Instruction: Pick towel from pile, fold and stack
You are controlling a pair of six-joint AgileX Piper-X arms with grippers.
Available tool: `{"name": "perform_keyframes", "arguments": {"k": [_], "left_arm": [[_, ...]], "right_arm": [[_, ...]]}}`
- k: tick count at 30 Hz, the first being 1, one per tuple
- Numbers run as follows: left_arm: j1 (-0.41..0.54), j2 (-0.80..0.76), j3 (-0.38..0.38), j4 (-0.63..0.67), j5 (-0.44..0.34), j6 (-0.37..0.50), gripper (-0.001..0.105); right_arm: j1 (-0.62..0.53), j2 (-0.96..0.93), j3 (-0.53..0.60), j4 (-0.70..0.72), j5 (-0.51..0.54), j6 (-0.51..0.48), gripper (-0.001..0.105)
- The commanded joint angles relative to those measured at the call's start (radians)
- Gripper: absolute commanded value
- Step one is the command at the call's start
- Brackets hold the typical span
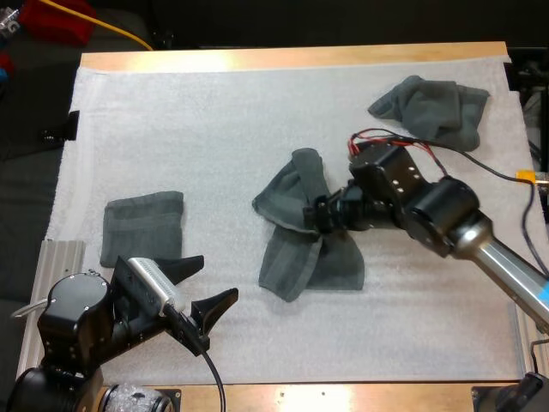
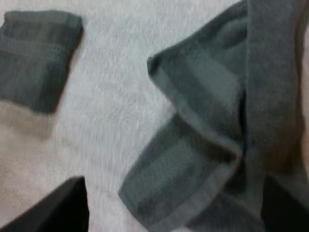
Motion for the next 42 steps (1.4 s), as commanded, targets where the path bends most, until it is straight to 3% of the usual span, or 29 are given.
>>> {"name": "perform_keyframes", "arguments": {"k": [1,13,18,28,34,42], "left_arm": [[-0.004,-0.001,-0.008,-0.003,0.008,-0.023,0.069],[-0.004,-0.001,-0.008,0.084,0.008,-0.04,0.069],[-0.004,-0.001,-0.008,0.13,0.008,-0.04,0.069],[-0.004,-0.003,-0.008,0.22,0.006,-0.031,0.069],[-0.004,-0.003,-0.008,0.22,0.006,-0.031,0.069],[-0.004,-0.003,-0.008,0.22,0.006,-0.031,0.069]], "right_arm": [[-0.004,-0.031,0.01,0.028,0.004,-0.011,0.071],[-0.004,-0.27,0.287,0.03,0.002,0.064,0.071],[-0.006,-0.285,0.371,0.013,-0.002,0.094,0.071],[-0.006,-0.284,0.543,-0.149,-0.004,0.175,0.071],[-0.006,-0.257,0.609,-0.242,-0.021,0.184,0.071],[-0.044,-0.137,0.615,-0.356,-0.082,0.204,0.071]]}}
